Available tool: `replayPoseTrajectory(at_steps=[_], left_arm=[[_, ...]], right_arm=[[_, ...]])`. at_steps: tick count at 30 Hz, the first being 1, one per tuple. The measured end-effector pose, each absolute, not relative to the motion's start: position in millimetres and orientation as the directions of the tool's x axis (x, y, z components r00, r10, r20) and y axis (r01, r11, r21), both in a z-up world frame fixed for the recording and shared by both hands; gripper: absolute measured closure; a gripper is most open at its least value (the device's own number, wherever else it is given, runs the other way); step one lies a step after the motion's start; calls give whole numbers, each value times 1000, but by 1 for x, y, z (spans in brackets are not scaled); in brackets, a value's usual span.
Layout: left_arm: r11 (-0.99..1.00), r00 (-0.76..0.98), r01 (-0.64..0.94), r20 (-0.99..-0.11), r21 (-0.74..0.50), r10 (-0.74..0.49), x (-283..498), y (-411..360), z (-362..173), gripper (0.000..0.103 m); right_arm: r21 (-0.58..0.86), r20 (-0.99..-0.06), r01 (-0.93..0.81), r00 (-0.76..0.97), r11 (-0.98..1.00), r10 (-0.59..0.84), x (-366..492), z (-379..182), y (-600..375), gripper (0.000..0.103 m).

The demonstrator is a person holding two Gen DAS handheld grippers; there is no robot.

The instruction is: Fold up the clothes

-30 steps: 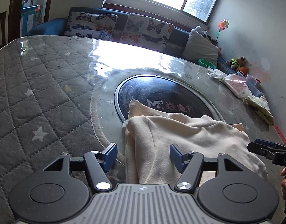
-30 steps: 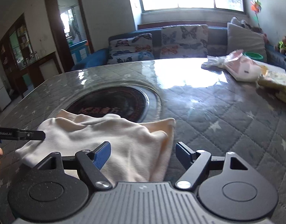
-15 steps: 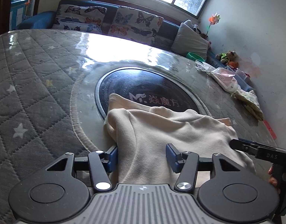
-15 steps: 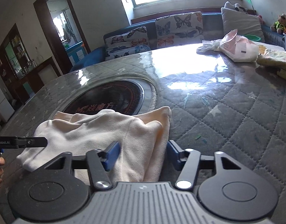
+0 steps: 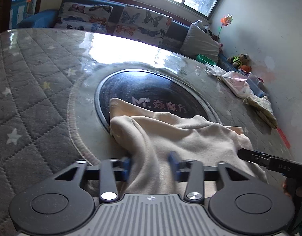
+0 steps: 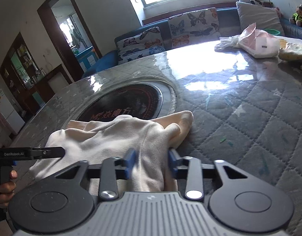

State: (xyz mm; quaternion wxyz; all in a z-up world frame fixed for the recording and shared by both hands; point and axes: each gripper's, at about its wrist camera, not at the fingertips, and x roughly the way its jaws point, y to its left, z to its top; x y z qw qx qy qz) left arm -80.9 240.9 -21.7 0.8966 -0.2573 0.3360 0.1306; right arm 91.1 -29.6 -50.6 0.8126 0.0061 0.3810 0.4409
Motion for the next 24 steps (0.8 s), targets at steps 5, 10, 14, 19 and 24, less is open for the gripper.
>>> replayPoseTrajectory(at_steps=[5, 10, 14, 19, 24], left_arm=[[839, 792, -360, -609, -408, 44, -87, 239, -5, 85], [858, 814, -306, -580, -412, 12, -84, 226, 3, 85], [862, 811, -298, -585, -409, 3, -79, 222, -1, 85], [848, 792, -333, -610, -412, 14, -79, 230, -14, 85], [838, 771, -370, -636, -401, 37, -83, 238, -24, 79]], right_arm=[[348, -578, -718, 343, 603, 741, 87, -38, -39, 91], [335, -551, -716, 379, 612, 744, 83, -25, -51, 96], [324, -553, -711, 393, 624, 734, 82, -21, -62, 96], [348, -585, -676, 384, 649, 714, 89, -40, -73, 96], [394, -598, -624, 384, 675, 703, 99, -53, -80, 72]])
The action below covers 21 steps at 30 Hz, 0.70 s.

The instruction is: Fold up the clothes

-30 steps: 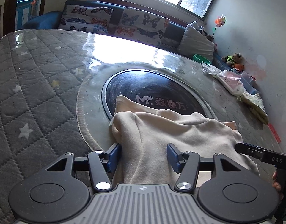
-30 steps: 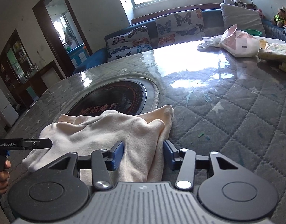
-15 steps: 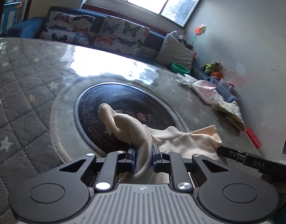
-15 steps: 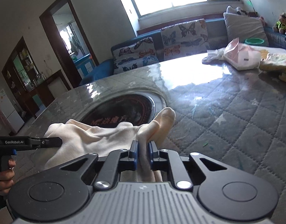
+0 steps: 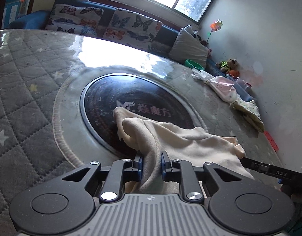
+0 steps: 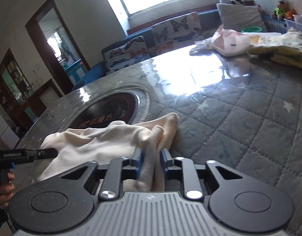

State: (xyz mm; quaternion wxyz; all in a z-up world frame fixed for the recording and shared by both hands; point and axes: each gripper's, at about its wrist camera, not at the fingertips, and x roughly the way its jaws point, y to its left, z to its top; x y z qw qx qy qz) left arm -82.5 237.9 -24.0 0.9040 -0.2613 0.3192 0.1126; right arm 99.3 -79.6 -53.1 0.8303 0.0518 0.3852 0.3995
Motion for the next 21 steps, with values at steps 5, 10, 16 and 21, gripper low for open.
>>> replayPoseTrajectory(at_steps=[5, 10, 16, 21], left_arm=[[845, 753, -401, -653, -353, 84, -81, 235, -28, 66], [838, 751, -394, -658, -376, 58, -76, 234, -31, 76], [860, 791, -330, -611, -389, 28, -73, 221, -10, 87], [888, 828, -228, -560, -399, -39, -58, 198, 13, 87]], right_arm=[[427, -589, -604, 378, 672, 714, 103, -57, -84, 61], [447, -576, -626, 345, 639, 741, 103, -59, -72, 67], [423, -547, -653, 368, 628, 752, 92, -46, -72, 94], [385, -509, -650, 442, 655, 738, 86, -22, -101, 94]])
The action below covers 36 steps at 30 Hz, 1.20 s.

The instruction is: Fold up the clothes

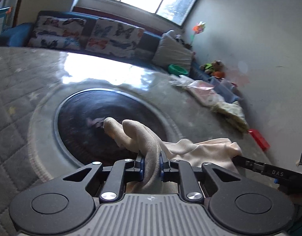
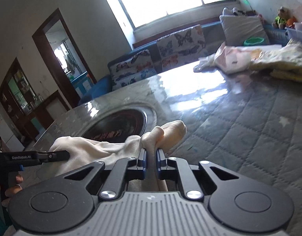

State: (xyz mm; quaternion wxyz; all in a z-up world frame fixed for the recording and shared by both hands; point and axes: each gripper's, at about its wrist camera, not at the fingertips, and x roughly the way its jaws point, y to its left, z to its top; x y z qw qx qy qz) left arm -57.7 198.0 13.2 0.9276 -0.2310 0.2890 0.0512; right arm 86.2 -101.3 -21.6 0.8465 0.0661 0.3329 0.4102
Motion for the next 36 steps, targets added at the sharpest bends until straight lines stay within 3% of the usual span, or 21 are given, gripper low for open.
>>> replayPoseTrajectory(at_steps=[21, 26, 29, 31, 36], left_arm=[[919, 803, 46, -532, -391, -267, 42, 65, 32, 87], [931, 769, 53, -580, -360, -268, 49, 44, 14, 87], [941, 728, 22, -639, -338, -247, 51, 42, -1, 81], [952, 711, -8, -672, -305, -209, 49, 44, -7, 69], [963, 727, -36, -668, -268, -159, 47, 50, -3, 66]], right_arm=[[229, -454, -479, 718, 847, 528, 84, 27, -241, 95], [221, -472, -429, 739, 876, 481, 85, 15, -262, 95], [228, -525, -388, 723, 893, 449, 89, -4, -270, 94], [217, -552, -356, 723, 909, 415, 90, -15, -276, 91], [186, -569, -333, 731, 924, 378, 88, -24, -282, 86]])
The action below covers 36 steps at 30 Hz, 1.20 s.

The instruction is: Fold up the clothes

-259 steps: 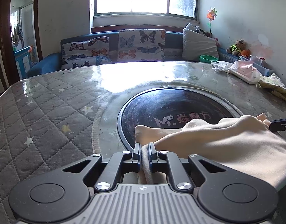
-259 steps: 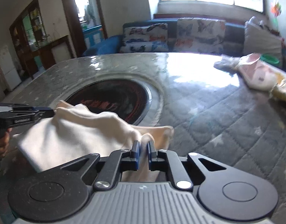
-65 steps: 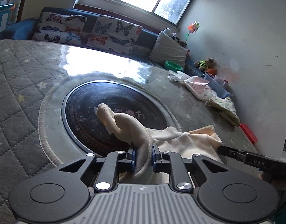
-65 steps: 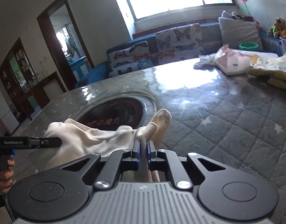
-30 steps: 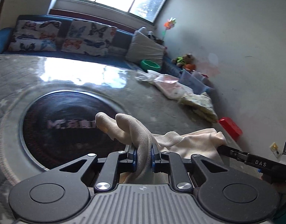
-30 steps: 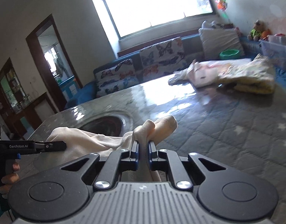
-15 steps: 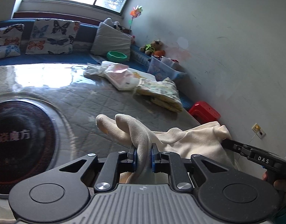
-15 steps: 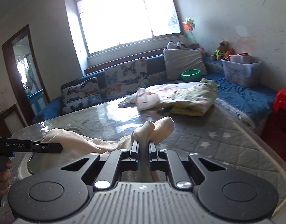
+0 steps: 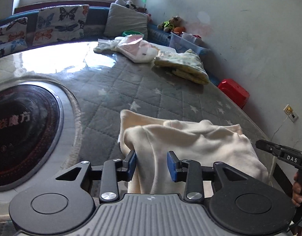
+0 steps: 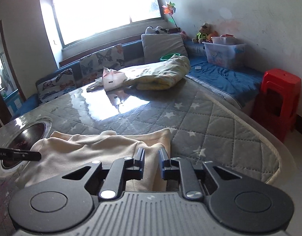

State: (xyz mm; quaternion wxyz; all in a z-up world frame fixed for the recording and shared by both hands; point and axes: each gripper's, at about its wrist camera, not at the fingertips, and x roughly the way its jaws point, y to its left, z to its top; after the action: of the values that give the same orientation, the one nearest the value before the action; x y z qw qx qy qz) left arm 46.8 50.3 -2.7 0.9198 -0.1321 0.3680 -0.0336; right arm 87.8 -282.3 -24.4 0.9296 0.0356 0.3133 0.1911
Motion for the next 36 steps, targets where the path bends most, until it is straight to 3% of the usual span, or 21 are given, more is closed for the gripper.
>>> replayPoseTrajectory(at_steps=[11, 17, 21, 30, 36], left_arm=[[985, 726, 52, -671, -165, -151, 74, 13, 4, 66], [999, 715, 0, -698, -51, -36, 74, 17, -1, 61], [998, 704, -45, -710, -53, -6, 73, 29, -3, 61], [993, 720, 80, -684, -89, -120, 88, -3, 3, 61], [994, 681, 50, -724, -95, -104, 104, -7, -16, 61]], right_arm=[[104, -556, -496, 689, 862, 464, 101, -24, -220, 55], [52, -592, -535, 663, 843, 458, 116, -38, -190, 52], [30, -608, -514, 671, 857, 424, 124, -45, -185, 46], [56, -591, -464, 698, 884, 404, 126, -40, -196, 40], [76, -579, -470, 697, 879, 422, 108, -34, -208, 37]])
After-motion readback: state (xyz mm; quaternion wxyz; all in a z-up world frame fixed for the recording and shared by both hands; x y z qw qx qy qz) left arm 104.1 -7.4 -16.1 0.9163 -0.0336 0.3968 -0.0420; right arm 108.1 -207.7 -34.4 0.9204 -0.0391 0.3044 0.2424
